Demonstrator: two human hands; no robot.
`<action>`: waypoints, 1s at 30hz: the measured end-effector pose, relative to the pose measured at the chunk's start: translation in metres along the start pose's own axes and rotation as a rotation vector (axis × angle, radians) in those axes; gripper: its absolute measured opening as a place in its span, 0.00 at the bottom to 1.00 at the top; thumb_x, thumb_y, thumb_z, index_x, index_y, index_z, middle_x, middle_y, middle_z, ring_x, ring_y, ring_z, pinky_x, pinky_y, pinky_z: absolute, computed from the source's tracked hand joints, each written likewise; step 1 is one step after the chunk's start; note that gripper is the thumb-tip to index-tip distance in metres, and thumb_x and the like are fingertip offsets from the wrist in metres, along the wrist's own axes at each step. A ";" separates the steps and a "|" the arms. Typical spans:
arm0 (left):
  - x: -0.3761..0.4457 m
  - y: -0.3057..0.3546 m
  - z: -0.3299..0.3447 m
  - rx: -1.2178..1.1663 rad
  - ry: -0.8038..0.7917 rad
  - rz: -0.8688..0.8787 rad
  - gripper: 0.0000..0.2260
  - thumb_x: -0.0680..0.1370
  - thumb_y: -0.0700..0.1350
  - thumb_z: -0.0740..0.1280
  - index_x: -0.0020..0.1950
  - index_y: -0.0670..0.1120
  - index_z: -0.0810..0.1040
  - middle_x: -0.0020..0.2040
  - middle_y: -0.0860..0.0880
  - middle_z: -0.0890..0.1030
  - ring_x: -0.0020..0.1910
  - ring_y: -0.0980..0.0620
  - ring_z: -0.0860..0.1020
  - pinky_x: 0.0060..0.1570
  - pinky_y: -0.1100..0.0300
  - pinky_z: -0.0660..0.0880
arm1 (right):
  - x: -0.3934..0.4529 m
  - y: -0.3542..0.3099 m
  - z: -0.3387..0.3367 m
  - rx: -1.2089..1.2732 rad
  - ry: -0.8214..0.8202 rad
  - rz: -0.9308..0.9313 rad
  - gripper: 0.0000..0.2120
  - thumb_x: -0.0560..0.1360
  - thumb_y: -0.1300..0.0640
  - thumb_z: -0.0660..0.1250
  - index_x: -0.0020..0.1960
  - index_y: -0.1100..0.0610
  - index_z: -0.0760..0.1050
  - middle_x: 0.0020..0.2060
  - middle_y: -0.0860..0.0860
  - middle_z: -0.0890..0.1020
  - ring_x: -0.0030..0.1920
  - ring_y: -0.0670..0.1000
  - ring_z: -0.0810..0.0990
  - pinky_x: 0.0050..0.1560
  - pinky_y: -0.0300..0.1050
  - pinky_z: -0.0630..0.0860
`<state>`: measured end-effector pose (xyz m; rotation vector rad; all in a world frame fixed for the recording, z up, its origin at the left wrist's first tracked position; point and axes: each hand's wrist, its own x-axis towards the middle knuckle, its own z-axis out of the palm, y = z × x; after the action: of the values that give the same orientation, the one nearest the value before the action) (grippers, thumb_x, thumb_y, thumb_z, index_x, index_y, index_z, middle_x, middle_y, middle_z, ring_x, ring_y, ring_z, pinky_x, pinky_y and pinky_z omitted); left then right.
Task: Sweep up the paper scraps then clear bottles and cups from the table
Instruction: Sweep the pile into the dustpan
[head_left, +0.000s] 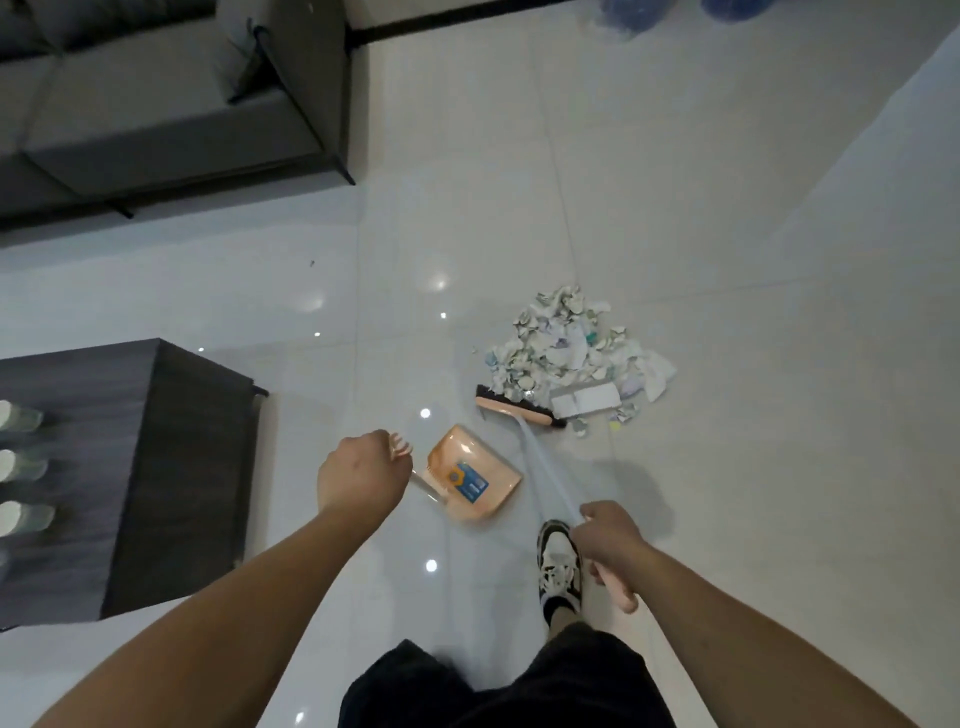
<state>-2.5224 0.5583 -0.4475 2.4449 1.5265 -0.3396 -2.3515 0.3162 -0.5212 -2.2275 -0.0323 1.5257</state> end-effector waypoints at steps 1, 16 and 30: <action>0.007 0.004 -0.003 -0.004 -0.001 -0.006 0.13 0.75 0.54 0.57 0.39 0.49 0.76 0.36 0.48 0.77 0.37 0.44 0.76 0.40 0.55 0.77 | 0.004 -0.010 -0.004 0.016 0.001 0.006 0.14 0.74 0.66 0.63 0.59 0.61 0.76 0.37 0.59 0.77 0.26 0.53 0.69 0.27 0.41 0.66; 0.150 -0.030 -0.076 -0.175 0.039 -0.111 0.06 0.72 0.45 0.60 0.36 0.48 0.75 0.36 0.48 0.77 0.35 0.47 0.76 0.33 0.59 0.69 | 0.006 -0.206 0.004 0.312 -0.169 0.094 0.03 0.79 0.64 0.63 0.48 0.63 0.71 0.24 0.54 0.71 0.17 0.48 0.67 0.20 0.35 0.65; 0.315 -0.119 -0.108 -0.076 -0.010 0.169 0.10 0.70 0.51 0.62 0.32 0.47 0.74 0.31 0.49 0.74 0.33 0.44 0.74 0.34 0.58 0.70 | 0.052 -0.304 0.044 0.979 -0.152 0.258 0.05 0.83 0.61 0.59 0.58 0.60 0.67 0.33 0.54 0.70 0.17 0.44 0.67 0.15 0.33 0.66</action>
<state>-2.4872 0.9096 -0.4556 2.4869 1.2923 -0.2559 -2.3025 0.6192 -0.4690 -1.3565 0.8017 1.3829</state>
